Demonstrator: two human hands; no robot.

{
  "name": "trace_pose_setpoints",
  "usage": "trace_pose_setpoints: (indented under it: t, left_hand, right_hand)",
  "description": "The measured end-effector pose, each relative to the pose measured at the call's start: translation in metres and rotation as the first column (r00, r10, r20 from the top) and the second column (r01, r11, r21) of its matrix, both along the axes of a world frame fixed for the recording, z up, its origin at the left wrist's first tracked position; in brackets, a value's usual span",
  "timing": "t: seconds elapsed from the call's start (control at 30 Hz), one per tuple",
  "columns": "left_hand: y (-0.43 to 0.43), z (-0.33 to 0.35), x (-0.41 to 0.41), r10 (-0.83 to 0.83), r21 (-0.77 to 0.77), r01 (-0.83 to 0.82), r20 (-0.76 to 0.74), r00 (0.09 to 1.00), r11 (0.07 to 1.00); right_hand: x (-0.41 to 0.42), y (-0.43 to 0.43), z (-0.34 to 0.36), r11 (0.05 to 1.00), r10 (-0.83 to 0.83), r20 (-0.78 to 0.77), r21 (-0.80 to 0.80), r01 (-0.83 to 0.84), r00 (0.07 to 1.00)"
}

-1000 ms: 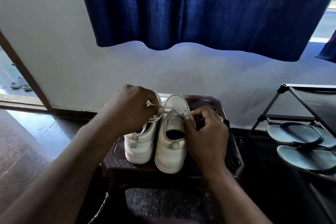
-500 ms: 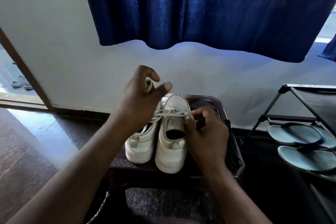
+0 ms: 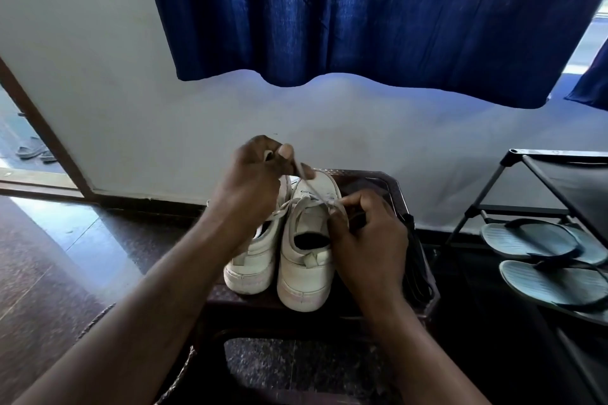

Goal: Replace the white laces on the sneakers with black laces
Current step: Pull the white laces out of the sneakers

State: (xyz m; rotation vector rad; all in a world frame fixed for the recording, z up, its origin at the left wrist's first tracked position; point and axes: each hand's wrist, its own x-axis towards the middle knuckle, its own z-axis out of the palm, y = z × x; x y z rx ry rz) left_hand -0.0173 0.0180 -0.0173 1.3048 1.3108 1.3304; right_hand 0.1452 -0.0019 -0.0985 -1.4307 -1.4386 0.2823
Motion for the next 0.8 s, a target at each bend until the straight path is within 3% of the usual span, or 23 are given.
trace_pose_setpoints:
  t: [0.03, 0.07, 0.1, 0.13, 0.2, 0.23, 0.3, 0.37, 0.43, 0.53, 0.6, 0.67, 0.73, 0.8]
  left_hand:
    - [0.0, 0.003, -0.003, 0.004, -0.023, -0.003, 0.05, 0.999, 1.0]
    - [-0.001, 0.002, -0.006, 0.023, 0.0, -0.023, -0.013, 1.0, 1.0]
    - [-0.001, 0.001, -0.008, 0.042, 0.06, -0.032, -0.173, 0.984, 0.998]
    - [-0.002, -0.002, -0.009, 0.049, 0.119, -0.003, -0.389, 0.92, 0.993]
    - [-0.006, -0.007, -0.01, 0.055, 0.147, 0.094, -0.773, 0.632, 0.985]
    - [-0.007, -0.008, -0.008, 0.064, 0.149, 0.131, -0.862, 0.503, 0.98]
    - [-0.008, -0.013, -0.005, 0.108, 0.201, 0.173, -0.893, 0.436, 0.964]
    - [-0.008, -0.017, 0.0, 0.15, 0.259, 0.154, -0.853, 0.501, 0.954]
    - [-0.006, -0.021, 0.003, 0.149, 0.253, 0.079, -0.763, 0.629, 0.964]
    - [-0.001, -0.014, 0.004, 0.017, 0.124, 0.041, -0.428, 0.904, 0.991]
    - [-0.004, -0.003, 0.003, 0.002, 0.062, 0.013, -0.24, 0.971, 0.998]
    - [-0.008, 0.004, -0.003, 0.115, 0.131, -0.071, -0.362, 0.925, 0.989]
    - [-0.008, -0.002, -0.01, 0.255, 0.258, -0.12, -0.587, 0.768, 0.959]
    - [-0.005, -0.009, -0.015, 0.277, 0.305, -0.082, -0.681, 0.678, 0.949]
  right_hand:
    - [0.0, 0.0, 0.0, 1.0, -0.004, 0.007, 0.001, 0.004, 1.0]
    - [0.0, 0.0, 0.0, 1.0, -0.007, 0.012, 0.005, 0.007, 1.0]
    - [0.0, 0.0, -0.001, 1.0, -0.007, 0.015, 0.011, 0.007, 1.0]
    - [0.0, 0.0, -0.001, 1.0, -0.006, 0.017, 0.018, 0.005, 1.0]
    - [-0.002, 0.0, -0.001, 1.0, -0.003, 0.01, 0.027, 0.003, 1.0]
    - [-0.002, 0.0, -0.001, 1.0, 0.0, -0.002, 0.03, 0.0, 1.0]
    - [-0.003, 0.0, -0.001, 0.999, 0.002, -0.011, 0.043, -0.002, 1.0]
    - [-0.003, 0.001, -0.001, 0.999, 0.002, 0.001, 0.052, -0.002, 1.0]
    - [-0.003, 0.0, -0.002, 0.999, 0.004, 0.006, 0.053, -0.004, 1.0]
    - [-0.002, 0.0, -0.001, 0.999, -0.002, 0.019, 0.048, 0.001, 1.0]
    - [-0.002, 0.0, -0.001, 0.999, -0.005, 0.014, 0.044, 0.005, 1.0]
    - [-0.002, -0.001, 0.0, 0.999, -0.01, 0.016, 0.044, 0.009, 1.0]
    - [-0.001, -0.001, 0.0, 0.999, -0.009, 0.015, 0.044, 0.009, 1.0]
    - [0.0, 0.0, 0.002, 0.999, -0.014, 0.022, 0.047, 0.013, 1.0]
